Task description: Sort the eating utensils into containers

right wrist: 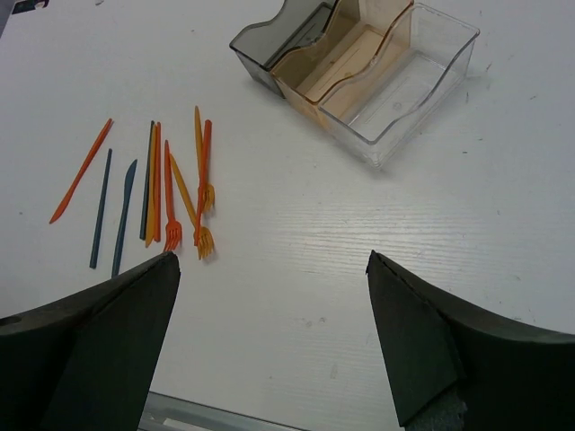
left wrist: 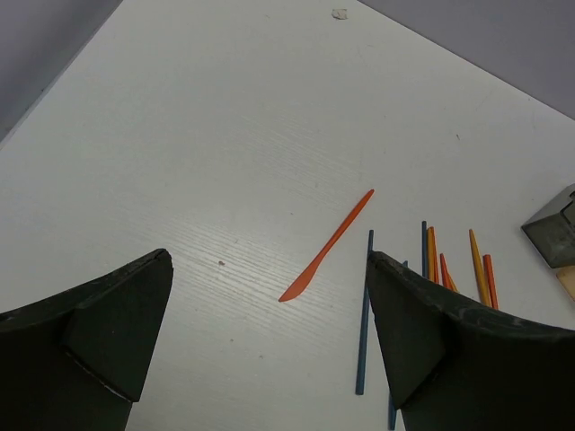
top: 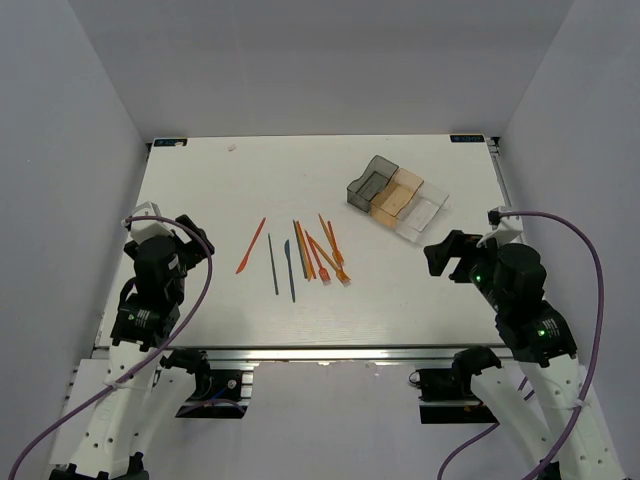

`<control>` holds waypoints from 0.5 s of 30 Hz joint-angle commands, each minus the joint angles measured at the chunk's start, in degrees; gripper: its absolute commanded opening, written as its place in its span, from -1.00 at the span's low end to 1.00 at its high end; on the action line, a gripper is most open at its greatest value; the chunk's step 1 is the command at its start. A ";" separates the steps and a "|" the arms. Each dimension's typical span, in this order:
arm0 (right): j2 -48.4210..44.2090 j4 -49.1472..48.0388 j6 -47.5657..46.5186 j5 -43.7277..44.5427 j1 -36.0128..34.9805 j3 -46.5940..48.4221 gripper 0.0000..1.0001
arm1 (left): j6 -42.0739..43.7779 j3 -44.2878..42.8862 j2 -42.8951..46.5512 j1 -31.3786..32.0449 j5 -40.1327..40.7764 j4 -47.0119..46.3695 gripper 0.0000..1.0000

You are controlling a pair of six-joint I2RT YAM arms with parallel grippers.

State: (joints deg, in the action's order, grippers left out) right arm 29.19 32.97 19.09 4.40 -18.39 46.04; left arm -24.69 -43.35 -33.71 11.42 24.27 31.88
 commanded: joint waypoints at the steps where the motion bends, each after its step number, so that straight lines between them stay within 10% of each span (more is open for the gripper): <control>1: -1.06 -2.21 -0.02 -0.80 0.20 -0.07 0.79 | 0.08 -0.15 0.23 0.09 -0.80 -0.77 0.96; 10: 2.08 -12.12 2.52 -13.94 0.20 -3.41 0.79 | -0.01 -0.06 0.05 0.09 -0.72 -0.85 0.96; 15: 33.41 -20.24 5.88 -9.20 -11.36 7.80 0.79 | 0.17 0.20 -0.47 0.01 -1.77 -1.20 0.96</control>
State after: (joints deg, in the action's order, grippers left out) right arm 44.38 19.09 24.01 -10.17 -20.21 44.45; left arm -24.69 -43.35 -33.78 11.42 23.83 31.64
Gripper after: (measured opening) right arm 0.895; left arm 0.979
